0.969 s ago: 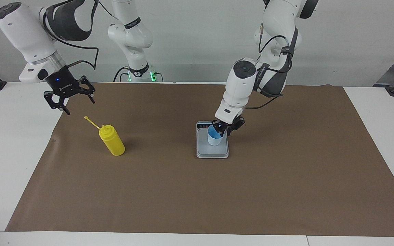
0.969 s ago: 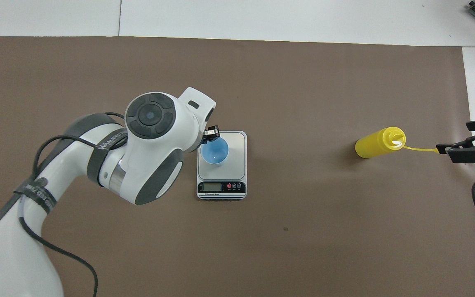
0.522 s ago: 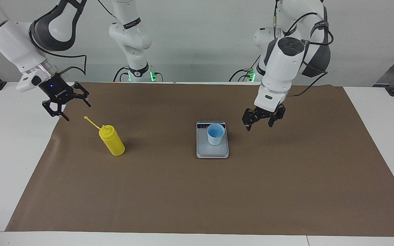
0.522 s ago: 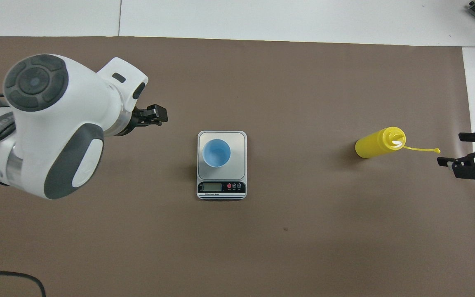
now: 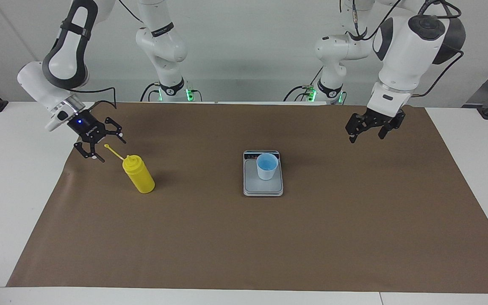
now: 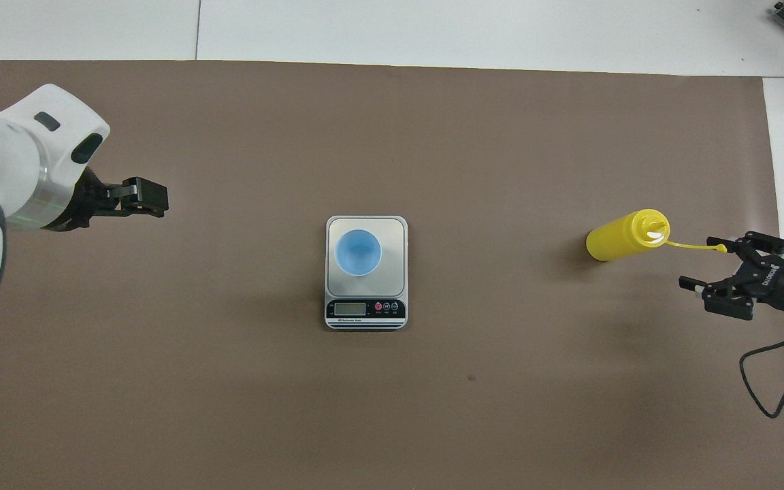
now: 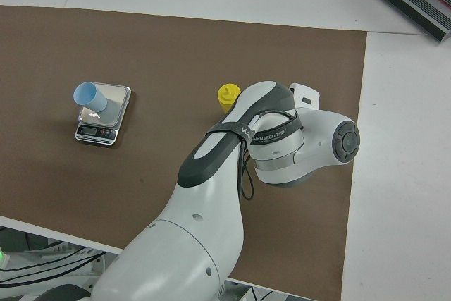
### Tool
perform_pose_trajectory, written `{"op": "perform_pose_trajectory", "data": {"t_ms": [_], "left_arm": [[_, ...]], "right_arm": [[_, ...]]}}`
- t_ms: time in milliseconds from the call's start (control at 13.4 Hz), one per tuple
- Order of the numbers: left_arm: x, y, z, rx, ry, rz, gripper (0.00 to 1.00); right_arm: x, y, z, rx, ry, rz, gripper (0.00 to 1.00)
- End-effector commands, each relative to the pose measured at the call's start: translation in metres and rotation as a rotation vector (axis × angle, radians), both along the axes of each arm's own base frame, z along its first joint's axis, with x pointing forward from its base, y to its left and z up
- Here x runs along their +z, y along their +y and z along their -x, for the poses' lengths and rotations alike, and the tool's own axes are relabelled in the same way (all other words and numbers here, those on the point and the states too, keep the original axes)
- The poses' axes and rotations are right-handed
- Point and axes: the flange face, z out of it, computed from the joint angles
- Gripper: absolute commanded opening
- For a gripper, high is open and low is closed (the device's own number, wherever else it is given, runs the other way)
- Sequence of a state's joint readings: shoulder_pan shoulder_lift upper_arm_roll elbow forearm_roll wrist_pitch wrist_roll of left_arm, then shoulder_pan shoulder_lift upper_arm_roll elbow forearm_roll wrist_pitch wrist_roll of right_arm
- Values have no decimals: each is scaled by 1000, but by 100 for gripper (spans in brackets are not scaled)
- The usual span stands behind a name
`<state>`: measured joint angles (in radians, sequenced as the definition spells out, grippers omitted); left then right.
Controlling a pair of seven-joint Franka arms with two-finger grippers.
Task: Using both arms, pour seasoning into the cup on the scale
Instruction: 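Withdraw the left gripper while the right gripper grasps the yellow bottle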
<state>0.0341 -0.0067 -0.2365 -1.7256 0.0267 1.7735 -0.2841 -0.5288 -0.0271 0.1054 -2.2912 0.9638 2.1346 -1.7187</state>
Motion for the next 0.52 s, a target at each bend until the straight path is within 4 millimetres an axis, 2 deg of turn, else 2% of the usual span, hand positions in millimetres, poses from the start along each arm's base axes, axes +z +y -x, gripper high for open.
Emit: {"op": "perform_pose_trajectory", "data": {"t_ms": [0,149,224,373,447], "left_arm": [[12,32,4,-48,36,12,100],[15,52,5,-75,58,30,100],[15,55,7,-110,72,27,100],[16,74,6,-135,73,27,100],[13,77,6,-147,77,28,100]], "right_arm": [[-30,1,1,-9,-66,-27,100],[-44,4,-4,-18,-92,-33,100],[-58,8,-6,-10,-117,-49,100],[-81,21,-13,16,-173,-73,100],[-81,27,-17,23,-186,-65,100]]}}
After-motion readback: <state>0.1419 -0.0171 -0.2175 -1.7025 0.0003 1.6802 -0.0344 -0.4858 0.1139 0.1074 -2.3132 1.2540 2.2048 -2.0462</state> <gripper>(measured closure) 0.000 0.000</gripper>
